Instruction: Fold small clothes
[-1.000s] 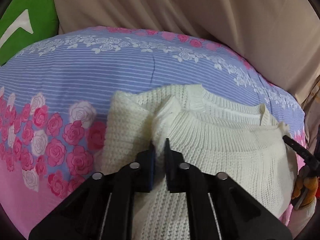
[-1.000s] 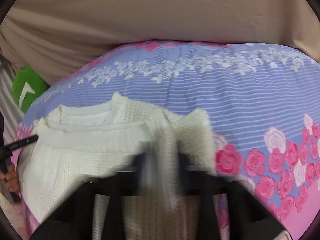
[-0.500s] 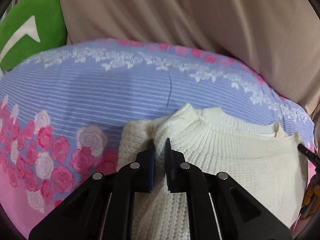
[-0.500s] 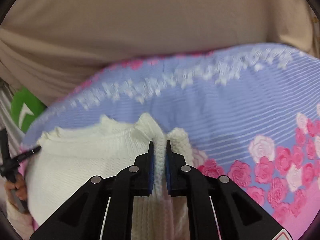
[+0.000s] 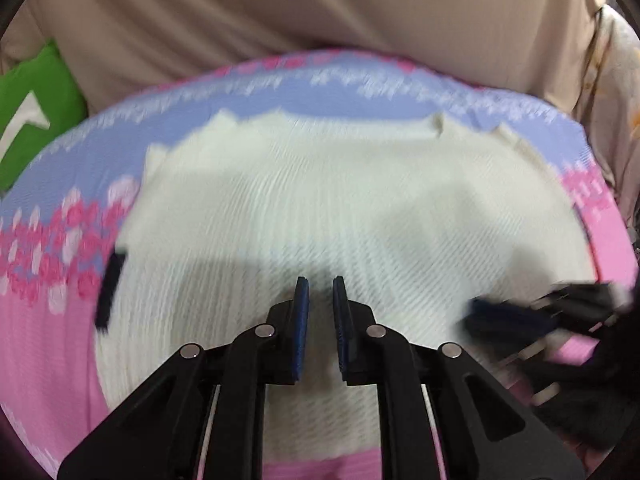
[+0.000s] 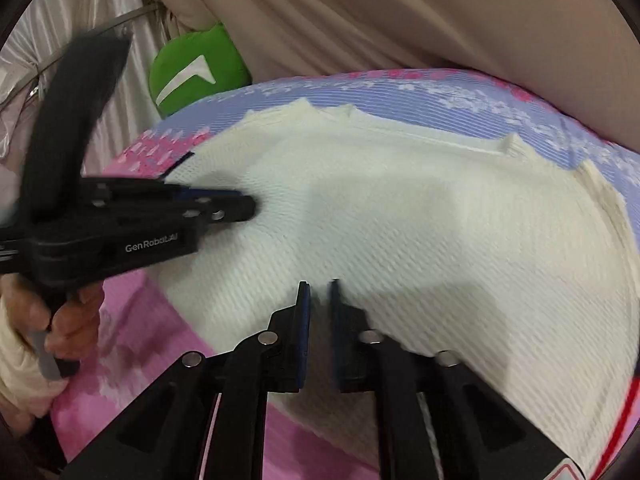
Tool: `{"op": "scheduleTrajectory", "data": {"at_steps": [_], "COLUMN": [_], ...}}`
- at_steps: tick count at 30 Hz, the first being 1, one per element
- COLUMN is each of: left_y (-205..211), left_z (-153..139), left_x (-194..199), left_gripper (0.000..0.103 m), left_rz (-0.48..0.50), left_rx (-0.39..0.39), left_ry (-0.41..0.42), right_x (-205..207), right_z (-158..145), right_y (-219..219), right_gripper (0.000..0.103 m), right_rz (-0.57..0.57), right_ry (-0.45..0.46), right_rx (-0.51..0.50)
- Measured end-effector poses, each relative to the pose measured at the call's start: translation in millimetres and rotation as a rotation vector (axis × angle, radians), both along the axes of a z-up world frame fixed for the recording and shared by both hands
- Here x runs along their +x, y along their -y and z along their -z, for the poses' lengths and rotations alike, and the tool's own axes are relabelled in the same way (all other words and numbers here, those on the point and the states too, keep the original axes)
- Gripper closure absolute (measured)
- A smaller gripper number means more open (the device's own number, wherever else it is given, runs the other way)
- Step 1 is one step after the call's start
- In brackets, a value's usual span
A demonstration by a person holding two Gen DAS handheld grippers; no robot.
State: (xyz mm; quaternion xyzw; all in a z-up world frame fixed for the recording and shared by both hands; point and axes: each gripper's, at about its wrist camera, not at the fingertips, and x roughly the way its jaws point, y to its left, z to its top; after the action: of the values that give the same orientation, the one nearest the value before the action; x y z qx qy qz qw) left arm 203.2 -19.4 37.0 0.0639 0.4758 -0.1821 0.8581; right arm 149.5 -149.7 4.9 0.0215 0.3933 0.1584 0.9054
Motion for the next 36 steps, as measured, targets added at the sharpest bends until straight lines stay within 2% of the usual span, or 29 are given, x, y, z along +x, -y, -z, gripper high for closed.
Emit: {"op": "scheduleTrajectory", "data": {"at_steps": [1,4,6,8,11,13,15,16,17,20,22,24,25,26,27,28,29,31,33,34,36], "left_y": [-13.3,-54.0,-79.7,-103.3,-112.2,-101.9,-89.4,-82.2,-76.1,-57.3,-48.3,-44.1,-43.4,-42.7,-41.3,-40.5,-40.7,-41.4,-44.3,-44.7,-39.6], "left_z": [1.1,-5.0,0.1,5.8,-6.1,-30.1,-53.0,-58.7,-63.7,-62.3,-44.9,-18.6,-7.4,1.9,7.5,8.2,4.7,-11.0,-26.8,-27.6,-10.2], "left_x": [-5.4,-19.9,-28.7,-32.8,-39.9,-34.7,-13.2,-2.0,13.6,61.2,96.1,124.3,133.5,139.6,142.2,141.7,139.8,136.0,134.0,136.5,147.3], "left_gripper": [0.091,0.091,0.092,0.097,0.097,0.097,0.086,0.072,0.063,0.046,0.045,0.046,0.050,0.071,0.082,0.095,0.095,0.096,0.096,0.096,0.095], "left_rz": [-0.004,-0.077,-0.130,-0.164,-0.177,-0.169,-0.158,-0.157,-0.163,-0.198,-0.233,-0.243,-0.243,-0.241,-0.235,-0.223,-0.220,-0.215,-0.230,-0.238,-0.239], "left_rx": [-0.026,0.008,0.050,0.047,-0.012,-0.070,-0.122,-0.138,-0.148,-0.118,-0.084,-0.083,-0.093,-0.094,-0.085,-0.090,-0.100,-0.121,-0.151,-0.145,-0.094], "left_ry": [0.013,0.047,0.051,0.025,0.013,0.050,0.078,0.085,0.096,0.104,0.079,-0.006,-0.043,-0.065,-0.064,-0.059,-0.043,0.019,0.074,0.082,0.054], "right_x": [-8.3,-47.8,-77.5,-99.1,-94.1,-83.3,-60.3,-47.9,-28.0,26.5,54.3,84.1,95.6,102.4,107.7,108.9,105.1,87.8,77.1,80.2,98.6], "right_z": [1.6,13.1,21.3,20.1,4.9,-15.5,-39.3,-48.6,-56.5,-61.7,-54.4,-40.3,-31.5,-23.0,-16.1,-15.9,-21.9,-44.3,-58.5,-55.3,-28.8], "right_y": [17.8,91.6,140.0,163.2,172.0,172.7,173.7,175.9,177.8,180.7,183.5,183.9,183.7,183.2,181.3,179.1,179.0,178.4,185.2,189.4,196.7], "right_gripper": [0.100,0.103,0.103,0.103,0.103,0.089,0.077,0.061,0.050,0.047,0.047,0.047,0.047,0.051,0.060,0.098,0.096,0.096,0.096,0.096,0.096], "right_rz": [0.041,0.220,0.321,0.389,0.417,0.429,0.425,0.429,0.434,0.451,0.467,0.477,0.476,0.477,0.470,0.449,0.440,0.451,0.472,0.486,0.522], "right_ry": [-0.007,-0.025,-0.036,-0.028,-0.010,0.042,0.105,0.125,0.142,0.122,0.086,0.034,0.005,-0.020,-0.045,-0.044,-0.009,0.119,0.192,0.182,0.079], "right_rx": [0.006,-0.020,0.053,0.090,0.078,0.079,0.073,0.077,0.078,0.061,0.057,0.042,0.039,0.034,0.021,0.024,0.047,0.078,0.122,0.106,0.038]}}
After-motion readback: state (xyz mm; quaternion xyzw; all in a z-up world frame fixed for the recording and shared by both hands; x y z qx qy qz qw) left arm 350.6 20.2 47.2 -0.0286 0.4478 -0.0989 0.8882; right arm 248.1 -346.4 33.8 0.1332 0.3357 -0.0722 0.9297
